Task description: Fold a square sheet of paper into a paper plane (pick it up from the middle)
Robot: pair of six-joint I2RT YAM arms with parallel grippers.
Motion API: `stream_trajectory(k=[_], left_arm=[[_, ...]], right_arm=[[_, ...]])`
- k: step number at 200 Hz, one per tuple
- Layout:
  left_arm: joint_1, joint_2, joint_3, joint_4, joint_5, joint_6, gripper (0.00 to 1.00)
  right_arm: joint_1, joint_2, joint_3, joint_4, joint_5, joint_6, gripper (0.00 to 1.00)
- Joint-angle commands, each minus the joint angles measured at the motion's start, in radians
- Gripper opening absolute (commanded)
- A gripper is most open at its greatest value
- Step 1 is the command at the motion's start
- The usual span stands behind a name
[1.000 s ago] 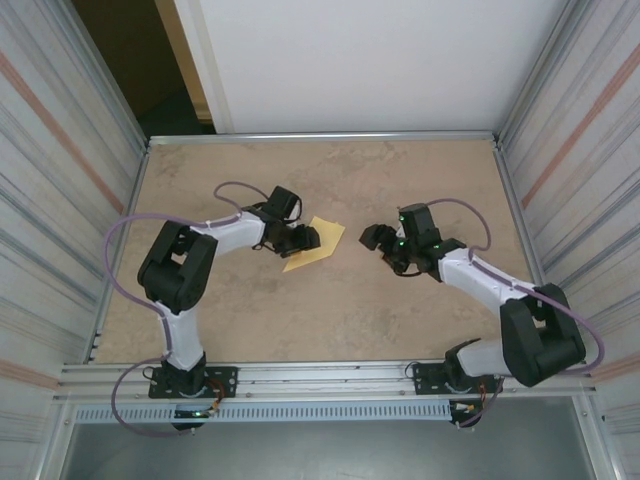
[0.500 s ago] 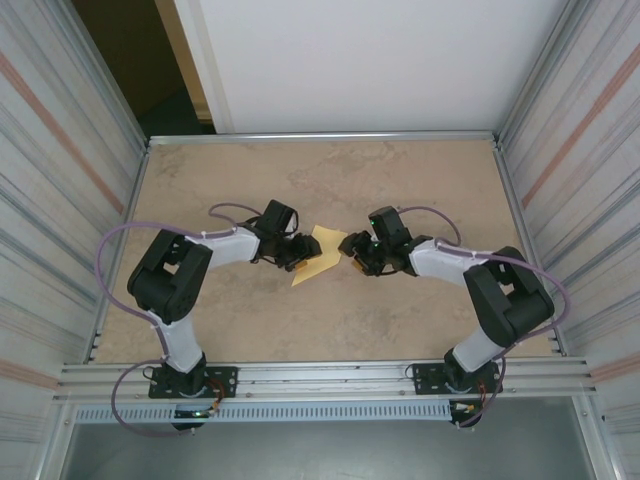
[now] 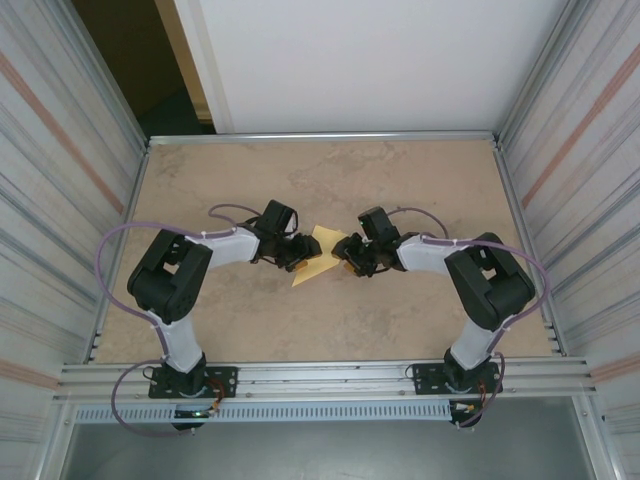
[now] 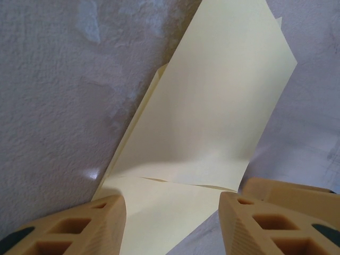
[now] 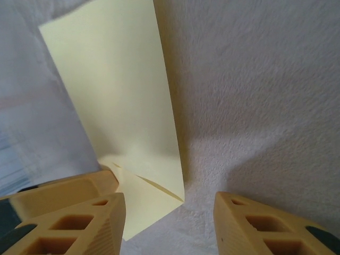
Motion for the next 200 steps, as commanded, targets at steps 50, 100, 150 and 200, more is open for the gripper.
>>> stream_trajectory(k=[50,100,150,200], left_arm=[[0.005,0.019,-0.025,-0.047,0.008,-0.012,0.51],[0.011,0.018,-0.026,-0.045,0.012,-0.011,0.51],[0.016,0.013,-0.029,-0.040,0.013,-0.012,0.51],[0.028,-0.023,-0.029,-0.006,0.031,-0.004,0.45]], right_arm=[[0.030,0.036,0.038,0.031,-0.024,0.025,0.38],[0.036,0.040,0.019,0.101,-0.044,0.046,0.34],[0.038,0.063,0.013,0.131,-0.053,0.052,0.30],[0.038,0.061,0.007,0.161,-0.040,0.033,0.18]])
